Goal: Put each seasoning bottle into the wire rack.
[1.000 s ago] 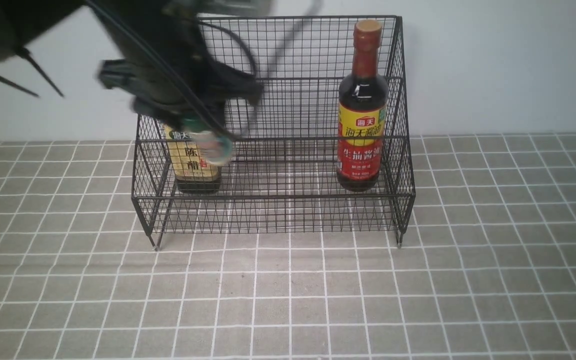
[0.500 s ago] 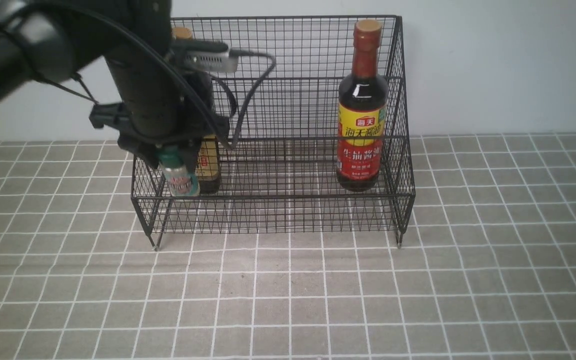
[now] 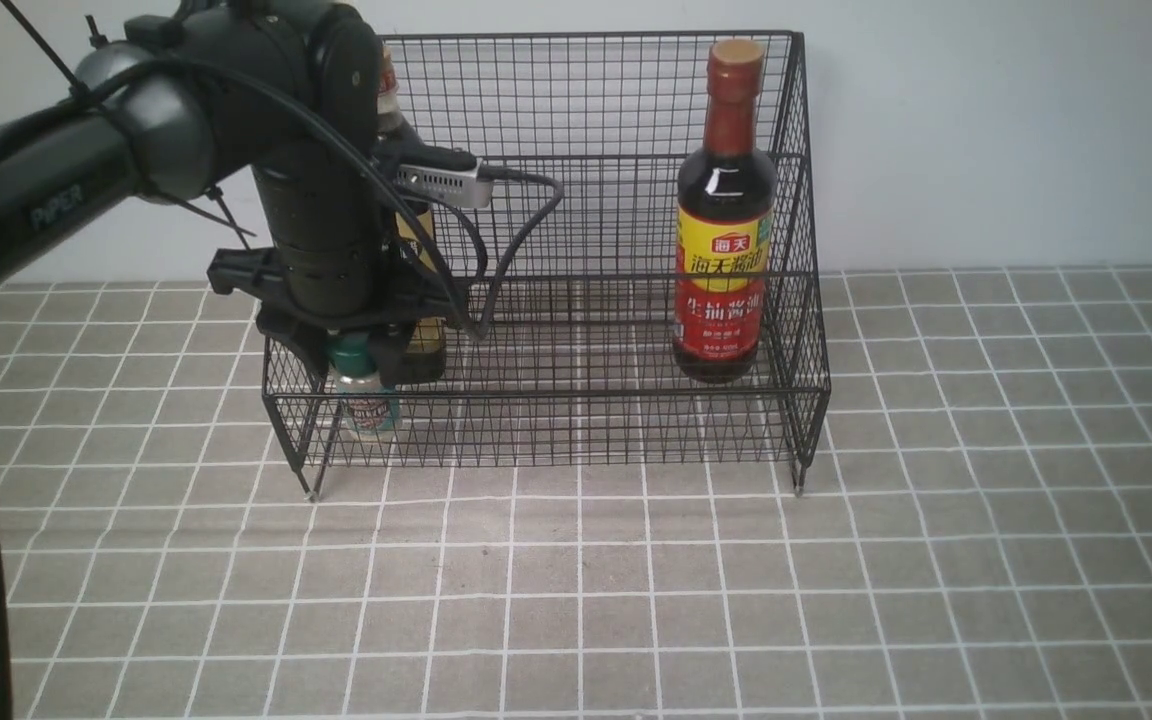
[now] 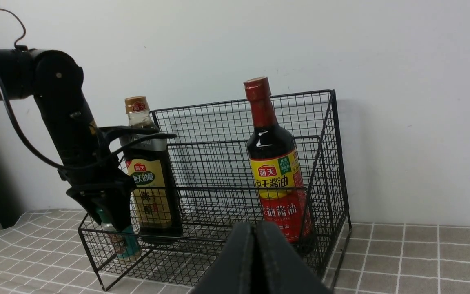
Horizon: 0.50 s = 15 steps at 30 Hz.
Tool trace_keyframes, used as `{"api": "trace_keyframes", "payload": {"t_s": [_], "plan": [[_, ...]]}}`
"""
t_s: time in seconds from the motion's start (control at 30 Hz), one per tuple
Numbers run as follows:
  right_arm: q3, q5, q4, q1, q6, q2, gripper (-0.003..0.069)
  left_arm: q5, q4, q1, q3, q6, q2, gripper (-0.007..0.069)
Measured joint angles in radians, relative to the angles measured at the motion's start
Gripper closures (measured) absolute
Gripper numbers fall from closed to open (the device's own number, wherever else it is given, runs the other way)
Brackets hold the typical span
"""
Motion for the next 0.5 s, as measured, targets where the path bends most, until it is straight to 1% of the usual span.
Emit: {"api": "trace_keyframes", "payload": {"t_s": [0.07, 0.3, 0.5], "plan": [[0.000, 0.000, 0.000, 0.000, 0.000, 0.000, 0.0671, 0.000, 0.000, 0.000, 0.000, 0.000, 0.000, 0.0272], [0.000, 0.000, 0.000, 0.000, 0.000, 0.000, 0.0671, 0.000, 0.002, 0.000, 0.000, 0.001, 0.000, 0.0194], [0.000, 0.000, 0.000, 0.000, 0.000, 0.000, 0.0671, 0.000, 0.024, 0.000, 0.000, 0.002, -0.001, 0.0186]]}}
